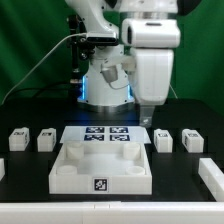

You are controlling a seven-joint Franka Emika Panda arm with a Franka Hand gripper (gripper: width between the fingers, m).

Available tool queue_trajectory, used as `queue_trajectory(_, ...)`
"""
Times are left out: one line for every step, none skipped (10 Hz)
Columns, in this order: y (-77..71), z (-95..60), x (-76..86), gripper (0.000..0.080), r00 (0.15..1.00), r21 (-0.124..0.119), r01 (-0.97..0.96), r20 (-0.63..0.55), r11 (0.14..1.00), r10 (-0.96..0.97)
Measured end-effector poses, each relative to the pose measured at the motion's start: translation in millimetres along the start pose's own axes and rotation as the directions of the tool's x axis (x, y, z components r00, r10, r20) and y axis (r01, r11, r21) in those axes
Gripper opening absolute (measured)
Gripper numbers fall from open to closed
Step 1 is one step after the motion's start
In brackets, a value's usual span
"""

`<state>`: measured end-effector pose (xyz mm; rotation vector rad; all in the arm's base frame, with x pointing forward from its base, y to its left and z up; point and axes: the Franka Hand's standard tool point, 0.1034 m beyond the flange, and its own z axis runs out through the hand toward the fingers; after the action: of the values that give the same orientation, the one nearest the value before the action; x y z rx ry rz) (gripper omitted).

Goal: Assemble one leg

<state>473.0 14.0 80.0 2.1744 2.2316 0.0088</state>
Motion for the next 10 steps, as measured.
queue_trajectory(-10.4, 7.0, -8.2, 0.065, 1.0, 0.014, -0.016, -0.001, 1.0, 0.016)
queue_trajectory(-13.2, 13.1, -12.4, 0.065, 1.0, 0.016, -0.027, -0.004, 1.0, 0.027)
queue_trajectory(-16.5, 22.4, -15.6, 0.065, 0.999, 0.019, -0.037, -0.009, 0.999, 0.037)
queue_trajectory(-20.4, 34.2, -18.2, 0.065, 0.999, 0.028, -0.046, -0.015, 0.999, 0.047)
queue_trajectory(-23.4, 42.9, -20.9, 0.065, 0.998, 0.043, -0.054, -0.017, 0.998, 0.055)
queue_trajectory(-24.9, 48.1, -23.8, 0.065, 0.998, 0.052, -0.062, -0.019, 0.997, 0.063)
queue_trajectory(-25.4, 46.6, -23.0, 0.065, 0.996, 0.056, -0.082, -0.015, 0.995, 0.083)
queue_trajectory(-22.0, 35.6, -18.8, 0.065, 0.994, 0.05, -0.104, -0.002, 0.993, 0.105)
queue_trajectory(-18.7, 19.5, -9.9, 0.065, 0.99, 0.061, -0.138, 0.027, 0.989, 0.136)
queue_trajectory(-18.5, 16.1, -4.5, 0.065, 0.99, 0.056, -0.136, 0.03, 0.989, 0.134)
